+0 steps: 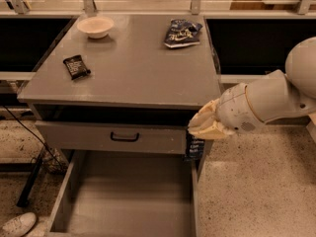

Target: Place rxbar blueberry into middle drawer

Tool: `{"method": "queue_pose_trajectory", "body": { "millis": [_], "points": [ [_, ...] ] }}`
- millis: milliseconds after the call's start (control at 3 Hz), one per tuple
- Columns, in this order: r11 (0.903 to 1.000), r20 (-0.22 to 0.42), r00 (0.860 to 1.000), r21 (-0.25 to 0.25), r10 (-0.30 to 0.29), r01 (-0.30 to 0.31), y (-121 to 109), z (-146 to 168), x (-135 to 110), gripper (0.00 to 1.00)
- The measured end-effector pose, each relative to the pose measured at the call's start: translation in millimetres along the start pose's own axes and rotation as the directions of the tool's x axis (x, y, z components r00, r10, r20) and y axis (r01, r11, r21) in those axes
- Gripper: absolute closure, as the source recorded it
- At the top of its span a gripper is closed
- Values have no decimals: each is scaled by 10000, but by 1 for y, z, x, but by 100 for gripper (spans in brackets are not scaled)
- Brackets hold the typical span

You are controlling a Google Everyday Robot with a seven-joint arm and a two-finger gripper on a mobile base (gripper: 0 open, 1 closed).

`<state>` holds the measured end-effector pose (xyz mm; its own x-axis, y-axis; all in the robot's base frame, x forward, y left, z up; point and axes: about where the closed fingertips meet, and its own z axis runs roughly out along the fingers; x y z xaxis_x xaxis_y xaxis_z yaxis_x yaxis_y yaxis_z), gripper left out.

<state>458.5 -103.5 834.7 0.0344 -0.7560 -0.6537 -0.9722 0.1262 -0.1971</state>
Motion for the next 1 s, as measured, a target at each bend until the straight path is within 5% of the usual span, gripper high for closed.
{"method": "queue_pose_trajectory", "body": {
  "millis": [667,1000],
  "points": [
    [9998,183,9998,-166,59,-56,6,13,3,100],
    [9972,517,9982,-702,289,-252,18,51,9,100]
  ]
}}
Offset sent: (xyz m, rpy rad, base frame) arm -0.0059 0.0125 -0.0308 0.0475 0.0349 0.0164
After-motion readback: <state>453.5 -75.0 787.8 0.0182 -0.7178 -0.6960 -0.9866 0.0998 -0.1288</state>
